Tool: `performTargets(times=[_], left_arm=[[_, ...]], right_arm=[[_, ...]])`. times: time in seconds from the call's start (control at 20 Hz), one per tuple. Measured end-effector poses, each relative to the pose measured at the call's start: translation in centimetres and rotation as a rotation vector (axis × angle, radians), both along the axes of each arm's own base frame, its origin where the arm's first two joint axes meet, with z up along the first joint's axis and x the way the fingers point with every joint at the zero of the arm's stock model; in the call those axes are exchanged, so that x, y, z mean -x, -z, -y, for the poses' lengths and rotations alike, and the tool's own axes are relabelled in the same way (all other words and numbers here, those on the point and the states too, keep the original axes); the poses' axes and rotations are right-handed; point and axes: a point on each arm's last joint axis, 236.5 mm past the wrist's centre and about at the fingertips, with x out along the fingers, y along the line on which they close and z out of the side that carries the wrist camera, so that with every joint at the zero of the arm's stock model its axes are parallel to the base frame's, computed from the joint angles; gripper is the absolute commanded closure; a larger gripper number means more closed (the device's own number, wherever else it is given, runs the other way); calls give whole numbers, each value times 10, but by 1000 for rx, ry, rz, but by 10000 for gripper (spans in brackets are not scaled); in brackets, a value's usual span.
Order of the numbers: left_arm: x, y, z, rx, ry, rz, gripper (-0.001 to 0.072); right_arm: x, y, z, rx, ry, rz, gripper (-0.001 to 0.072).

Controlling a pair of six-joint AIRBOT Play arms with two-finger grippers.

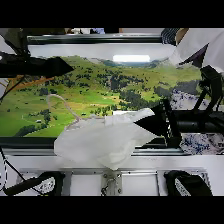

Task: Fold the clothes and pants, and hang the long-sleeved shirts on hangers.

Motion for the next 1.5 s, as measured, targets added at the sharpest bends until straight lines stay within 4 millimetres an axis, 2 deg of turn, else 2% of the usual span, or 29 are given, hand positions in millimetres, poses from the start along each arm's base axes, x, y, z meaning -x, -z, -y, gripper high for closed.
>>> performTargets(times=[0.05, 0.1, 0.15, 0.25, 0.35, 0.45, 0.55, 0.65, 0.75, 0.85, 0.95, 1.05, 1.25, 1.4, 1.5], left_arm=[[-3, -7, -10, 0, -26, 13, 189], [-5, -15, -21, 0, -52, 26, 252], [-5, -22, -31, -1, -76, 43, 364], [-4, -38, -52, -5, -129, 77, 694], [3, -55, -66, -12, -168, 117, 689], [12, -70, -72, -20, -186, 155, 689], [22, -85, -68, -27, -184, 192, 689], [32, -97, -56, -31, -160, 224, 689], [41, -106, -36, -29, -115, 247, 689], [50, -110, -13, -23, -57, 260, 689], [58, -112, 11, -17, 5, 269, 689], [65, -114, 35, -6, 63, 278, 689], [73, -111, 72, 11, 155, 276, 689], [76, -103, 93, 19, 209, 256, 689], [78, -97, 106, 24, 240, 242, 689]], right_arm=[[-2, 0, 0, -2, 9, 1, 697], [-6, -1, 1, -4, 26, 2, 697], [-10, -2, 2, -7, 45, 6, 697], [-24, -6, 5, -7, 102, 40, 697], [-44, -11, 11, 2, 190, 93, 698], [-66, -16, 20, 26, 294, 153, 697], [-92, -22, 36, 70, 420, 225, 697], [-118, -31, 59, 121, 557, 301, 697], [-143, -44, 90, 166, 710, 376, 697], [-164, -58, 131, 209, 881, 445, 697], [-181, -75, 181, 258, 1069, 516, 698], [-188, -93, 232, 296, 1254, 583, 697], [-176, -128, 336, 393, 1624, 720, 697], [-154, -145, 401, 479, 1854, 800, 697], [-140, -152, 434, 531, 1971, 839, 697]])
